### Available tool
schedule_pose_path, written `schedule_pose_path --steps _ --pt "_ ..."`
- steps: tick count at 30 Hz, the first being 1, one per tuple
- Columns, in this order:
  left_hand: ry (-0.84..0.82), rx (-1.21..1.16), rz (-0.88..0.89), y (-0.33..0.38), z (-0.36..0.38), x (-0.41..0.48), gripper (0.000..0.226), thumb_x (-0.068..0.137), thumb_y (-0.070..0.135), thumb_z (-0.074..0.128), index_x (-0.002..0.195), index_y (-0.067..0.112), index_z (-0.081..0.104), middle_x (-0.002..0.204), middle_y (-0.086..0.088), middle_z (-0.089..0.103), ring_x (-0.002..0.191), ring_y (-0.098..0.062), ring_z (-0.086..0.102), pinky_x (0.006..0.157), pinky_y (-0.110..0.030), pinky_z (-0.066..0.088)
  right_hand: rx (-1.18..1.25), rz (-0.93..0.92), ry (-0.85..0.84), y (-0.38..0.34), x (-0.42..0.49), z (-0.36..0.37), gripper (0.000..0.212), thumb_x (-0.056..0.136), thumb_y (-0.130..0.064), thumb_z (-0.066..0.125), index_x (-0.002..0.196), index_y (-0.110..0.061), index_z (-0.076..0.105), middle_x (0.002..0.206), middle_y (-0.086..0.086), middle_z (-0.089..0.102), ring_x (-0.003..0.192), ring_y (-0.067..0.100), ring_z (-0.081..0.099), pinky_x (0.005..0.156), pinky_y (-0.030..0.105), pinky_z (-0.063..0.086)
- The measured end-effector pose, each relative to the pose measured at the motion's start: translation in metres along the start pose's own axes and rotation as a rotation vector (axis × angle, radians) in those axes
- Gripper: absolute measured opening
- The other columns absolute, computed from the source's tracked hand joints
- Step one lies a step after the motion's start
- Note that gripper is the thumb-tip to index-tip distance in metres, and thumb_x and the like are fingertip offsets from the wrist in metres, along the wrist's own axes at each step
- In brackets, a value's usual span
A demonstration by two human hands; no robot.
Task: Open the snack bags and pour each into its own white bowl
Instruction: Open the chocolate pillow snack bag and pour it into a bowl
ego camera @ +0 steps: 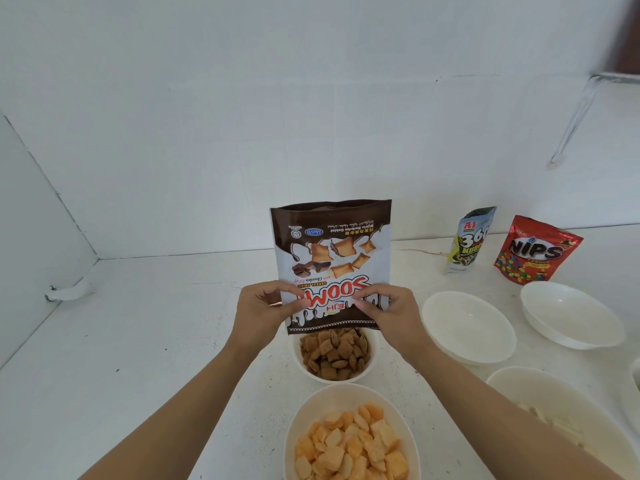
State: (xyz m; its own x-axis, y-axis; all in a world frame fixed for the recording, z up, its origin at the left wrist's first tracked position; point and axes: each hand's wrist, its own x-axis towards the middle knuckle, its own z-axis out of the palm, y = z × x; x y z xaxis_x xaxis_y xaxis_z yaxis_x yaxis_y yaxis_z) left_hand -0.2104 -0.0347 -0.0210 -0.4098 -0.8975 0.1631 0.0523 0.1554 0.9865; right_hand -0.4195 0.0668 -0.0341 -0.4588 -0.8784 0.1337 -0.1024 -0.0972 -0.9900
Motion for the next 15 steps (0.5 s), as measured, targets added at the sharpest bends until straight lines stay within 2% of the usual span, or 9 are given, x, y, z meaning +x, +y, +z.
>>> schedule_pose_path --steps 5,10,13,15 --pt "-0.058 0.088 0.015 -0.002 0.004 0.001 0.034 0.079 0.01 0.082 0.107 0.021 0.065 0.115 0.016 0.067 0.098 -0.012 0.072 0.064 -0.03 0.062 -0.03 -0.022 0.02 0.002 0.005 0.003 0.016 0.082 -0.003 0.078 0.087 -0.018 0.073 0.108 -0.004 0.073 0.111 0.02 0.065 0.082 0.044 0.062" --pt "-0.12 0.173 0.043 -0.013 0.004 0.004 0.011 0.084 0.012 0.076 0.092 0.02 0.073 0.108 0.015 0.072 0.115 -0.014 0.063 0.078 -0.029 0.062 -0.027 0.001 0.03 0.001 0.003 0.004 0.02 0.074 -0.006 0.085 0.08 -0.018 0.07 0.103 -0.004 0.074 0.105 0.021 0.069 0.079 0.046 0.062" --pt "-0.099 0.171 0.016 -0.015 0.006 0.005 0.015 0.081 0.014 0.081 0.092 0.023 0.075 0.114 0.012 0.071 0.116 -0.017 0.062 0.079 -0.035 0.063 -0.098 0.003 0.064 0.002 0.003 0.005 0.015 0.077 -0.008 0.083 0.08 -0.019 0.074 0.096 -0.007 0.075 0.101 0.019 0.07 0.082 0.046 0.061" --pt "-0.092 0.163 0.009 -0.013 0.007 0.005 0.022 0.076 0.017 0.086 0.094 0.023 0.074 0.117 0.012 0.069 0.113 -0.019 0.064 0.077 -0.039 0.064 -0.125 -0.008 0.076 -0.001 0.002 0.008 0.016 0.079 -0.008 0.082 0.084 -0.022 0.074 0.1 -0.007 0.074 0.103 0.018 0.068 0.083 0.044 0.061"
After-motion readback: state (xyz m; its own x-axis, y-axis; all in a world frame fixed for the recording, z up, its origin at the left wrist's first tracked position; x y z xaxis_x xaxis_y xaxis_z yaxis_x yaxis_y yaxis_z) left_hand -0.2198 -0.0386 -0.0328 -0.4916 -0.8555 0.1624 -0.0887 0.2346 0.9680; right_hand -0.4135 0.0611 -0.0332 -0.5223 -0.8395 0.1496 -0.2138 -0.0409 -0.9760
